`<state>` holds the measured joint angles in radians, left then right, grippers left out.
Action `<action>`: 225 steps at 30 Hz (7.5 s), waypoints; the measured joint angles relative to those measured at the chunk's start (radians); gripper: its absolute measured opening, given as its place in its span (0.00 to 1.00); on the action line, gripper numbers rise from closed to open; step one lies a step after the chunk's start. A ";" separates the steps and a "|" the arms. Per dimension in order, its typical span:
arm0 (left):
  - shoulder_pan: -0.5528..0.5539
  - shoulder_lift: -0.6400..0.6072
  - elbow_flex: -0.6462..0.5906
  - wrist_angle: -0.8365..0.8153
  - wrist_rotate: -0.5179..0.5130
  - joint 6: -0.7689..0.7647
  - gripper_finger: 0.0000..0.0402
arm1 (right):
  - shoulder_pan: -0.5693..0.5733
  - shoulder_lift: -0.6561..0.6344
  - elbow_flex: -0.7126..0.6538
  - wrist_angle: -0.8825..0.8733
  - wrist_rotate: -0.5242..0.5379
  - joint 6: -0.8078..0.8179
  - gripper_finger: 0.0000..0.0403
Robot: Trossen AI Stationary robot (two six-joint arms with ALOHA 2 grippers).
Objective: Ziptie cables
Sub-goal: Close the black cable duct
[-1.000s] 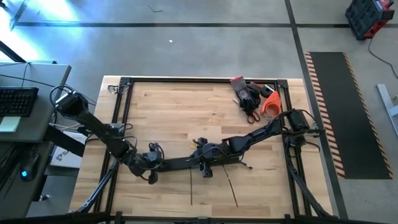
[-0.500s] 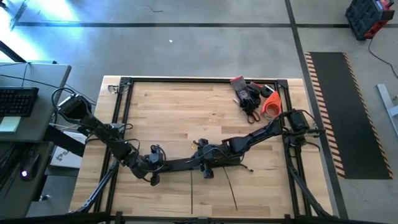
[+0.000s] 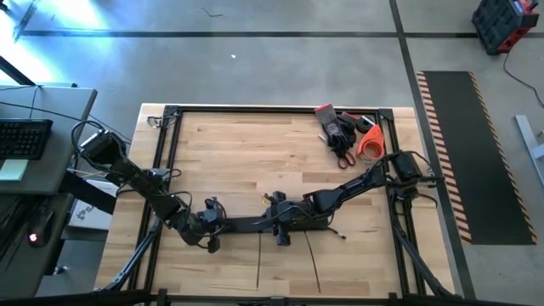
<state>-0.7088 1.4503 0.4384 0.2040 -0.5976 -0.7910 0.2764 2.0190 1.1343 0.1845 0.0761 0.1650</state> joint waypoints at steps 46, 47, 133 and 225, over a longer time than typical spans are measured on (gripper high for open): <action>0.206 0.149 0.070 0.334 0.271 0.411 0.68 | -0.023 0.007 0.042 0.003 -0.060 -0.002 0.92; 0.206 0.149 0.070 0.334 0.271 0.411 0.68 | -0.023 0.006 0.052 -0.005 -0.070 -0.014 0.90; 0.241 0.298 0.074 0.418 0.226 0.380 0.06 | 0.012 0.068 0.115 -0.092 0.034 -0.077 0.60; 0.368 0.387 0.153 0.513 0.547 0.417 0.03 | 0.123 -0.232 -0.157 -0.563 0.062 0.154 0.69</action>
<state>-0.3405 1.8370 0.5915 0.7170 -0.0502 -0.3736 0.3992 1.7874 0.9771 -0.3790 0.1380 0.3185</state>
